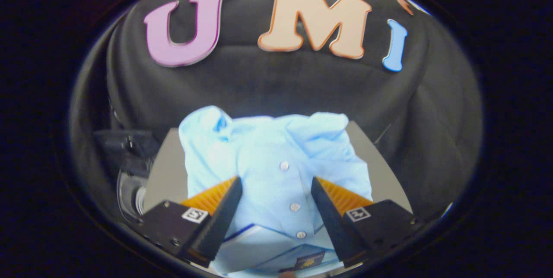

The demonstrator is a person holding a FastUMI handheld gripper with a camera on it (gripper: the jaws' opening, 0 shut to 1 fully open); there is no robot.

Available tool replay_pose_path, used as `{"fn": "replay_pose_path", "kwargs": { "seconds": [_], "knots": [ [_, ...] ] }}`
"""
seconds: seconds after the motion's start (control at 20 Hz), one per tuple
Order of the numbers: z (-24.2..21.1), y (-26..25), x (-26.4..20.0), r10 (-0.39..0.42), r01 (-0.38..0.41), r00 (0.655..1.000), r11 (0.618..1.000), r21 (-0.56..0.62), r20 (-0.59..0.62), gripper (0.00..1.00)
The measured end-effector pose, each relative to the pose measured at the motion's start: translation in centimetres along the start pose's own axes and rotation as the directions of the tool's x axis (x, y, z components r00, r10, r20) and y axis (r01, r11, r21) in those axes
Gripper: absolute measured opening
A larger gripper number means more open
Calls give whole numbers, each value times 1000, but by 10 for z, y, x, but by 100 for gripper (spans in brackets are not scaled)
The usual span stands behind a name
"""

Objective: Put the clothes into the washing machine and then close the washing machine lid.

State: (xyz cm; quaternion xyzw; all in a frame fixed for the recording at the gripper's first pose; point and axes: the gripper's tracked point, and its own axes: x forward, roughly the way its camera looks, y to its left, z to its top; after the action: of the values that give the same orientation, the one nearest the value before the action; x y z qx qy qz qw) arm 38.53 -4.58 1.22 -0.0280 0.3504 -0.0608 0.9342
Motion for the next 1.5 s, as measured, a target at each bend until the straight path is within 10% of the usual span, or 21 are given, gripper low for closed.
{"fn": "replay_pose_path", "kwargs": {
  "seconds": [0.45,0.95,1.5],
  "knots": [
    [13,3,2,27,-38,992,995,91,123,11],
    [70,48,-82,119,-128,959,992,20,259,7],
    [70,199,-154,381,-407,878,913,35,290,6]
  ]
}}
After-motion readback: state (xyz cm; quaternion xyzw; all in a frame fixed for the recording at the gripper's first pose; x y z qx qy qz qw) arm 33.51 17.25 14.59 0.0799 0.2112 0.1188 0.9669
